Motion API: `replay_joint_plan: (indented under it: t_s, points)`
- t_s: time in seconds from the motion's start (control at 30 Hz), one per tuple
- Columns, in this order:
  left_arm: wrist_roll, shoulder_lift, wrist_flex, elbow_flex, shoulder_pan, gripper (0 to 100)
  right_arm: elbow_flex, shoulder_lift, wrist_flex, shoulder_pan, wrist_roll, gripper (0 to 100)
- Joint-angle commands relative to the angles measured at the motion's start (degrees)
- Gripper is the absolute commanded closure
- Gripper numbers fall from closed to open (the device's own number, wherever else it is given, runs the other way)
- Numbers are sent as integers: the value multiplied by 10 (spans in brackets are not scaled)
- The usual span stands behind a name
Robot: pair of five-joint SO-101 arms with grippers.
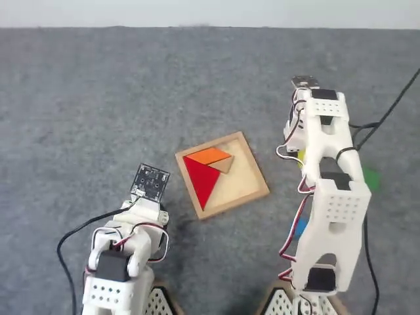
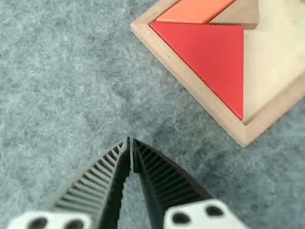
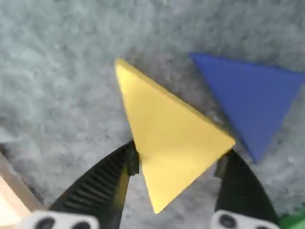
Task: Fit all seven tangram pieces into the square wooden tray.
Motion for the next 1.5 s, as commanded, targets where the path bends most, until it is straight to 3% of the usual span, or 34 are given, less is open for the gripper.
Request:
replay_joint_plan:
  t_s: [0.0, 0.23, 0.37, 0.57, 0.73, 0.9, 1.07, 1.27, 1.47]
  points:
    - [3, -12, 3, -7, -3, 987, -12, 2, 6, -20, 44, 805]
    - [3, -12, 3, -7, -3, 987, -11, 3, 26, -38, 207, 804]
    - [3, -12, 3, -7, -3, 987, -9, 3, 62, -59, 251, 804]
    - [3, -12, 3, -7, -3, 987, 11, 1, 60, -101, 274, 806]
    - [3, -12, 3, -7, -3, 987, 13, -47, 23, -71, 229, 802]
    - [3, -12, 3, -7, -3, 987, 13, -84, 22, -68, 218, 703]
    - [3, -12, 3, -7, -3, 987, 11, -85, 10, -90, 244, 586]
    - [3, -12, 3, -7, -3, 987, 13, -84, -4, -87, 303, 581]
    - [3, -12, 3, -7, -3, 987, 11, -44, -23, -85, 316, 581]
